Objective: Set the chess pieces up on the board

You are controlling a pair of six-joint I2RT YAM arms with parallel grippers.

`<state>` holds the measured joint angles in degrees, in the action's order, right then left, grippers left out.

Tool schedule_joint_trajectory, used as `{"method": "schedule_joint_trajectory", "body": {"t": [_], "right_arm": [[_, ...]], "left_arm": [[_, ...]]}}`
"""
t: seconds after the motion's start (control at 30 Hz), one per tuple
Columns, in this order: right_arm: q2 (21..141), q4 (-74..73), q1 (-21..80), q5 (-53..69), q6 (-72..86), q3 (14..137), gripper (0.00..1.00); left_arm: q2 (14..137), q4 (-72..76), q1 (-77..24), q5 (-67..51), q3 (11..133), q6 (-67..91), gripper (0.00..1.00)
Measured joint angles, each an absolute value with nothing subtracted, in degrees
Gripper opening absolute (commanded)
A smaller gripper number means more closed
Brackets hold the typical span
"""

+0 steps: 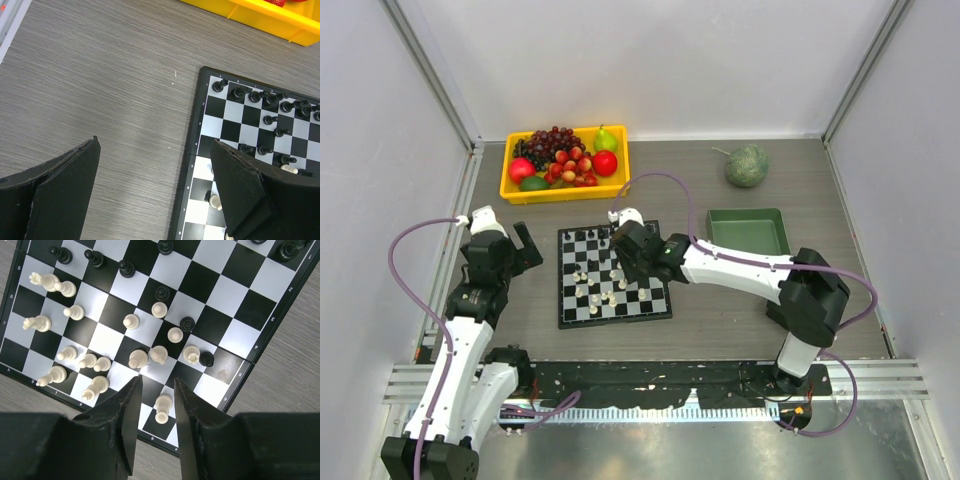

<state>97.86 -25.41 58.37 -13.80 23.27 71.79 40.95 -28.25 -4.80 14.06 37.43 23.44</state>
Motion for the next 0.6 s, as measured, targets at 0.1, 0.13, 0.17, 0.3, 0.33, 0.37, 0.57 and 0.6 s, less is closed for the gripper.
{"method": "schedule_joint_trajectory", "body": {"t": [0.1, 0.13, 0.17, 0.3, 0.33, 0.37, 0.57, 0.6], "right_arm": [[98.8, -25.5, 57.87, -14.41, 22.72, 72.49, 0.34], [99.15, -25.61, 57.82, -14.48, 22.59, 72.58, 0.34], [99.46, -25.69, 57.45, -14.5, 22.5, 72.64, 0.34], [100.82, -25.85, 56.34, -14.5, 22.13, 72.75, 0.35], [101.23, -25.87, 56.03, -14.48, 21.89, 72.86, 0.35], [101.51, -25.87, 55.9, -14.48, 21.69, 72.93, 0.35], [103.09, -26.17, 54.57, -14.41, 21.12, 73.58, 0.34], [103.18, -26.2, 54.41, -14.39, 21.12, 73.58, 0.34]], "left_arm": [[40.95, -28.27, -4.8, 14.26, 37.43, 23.31, 0.99], [40.93, -28.34, -4.8, 14.35, 37.43, 23.29, 0.99], [40.93, -28.38, -4.8, 14.41, 37.43, 23.27, 0.99], [40.88, -28.62, -4.8, 14.57, 37.43, 23.2, 0.99], [40.88, -28.62, -4.8, 14.59, 37.43, 23.11, 0.99], [40.88, -28.62, -4.8, 14.59, 37.43, 23.05, 0.99], [40.88, -28.62, -4.8, 14.81, 37.43, 23.03, 0.99], [40.88, -28.62, -4.8, 14.9, 37.43, 23.03, 0.99]]}}
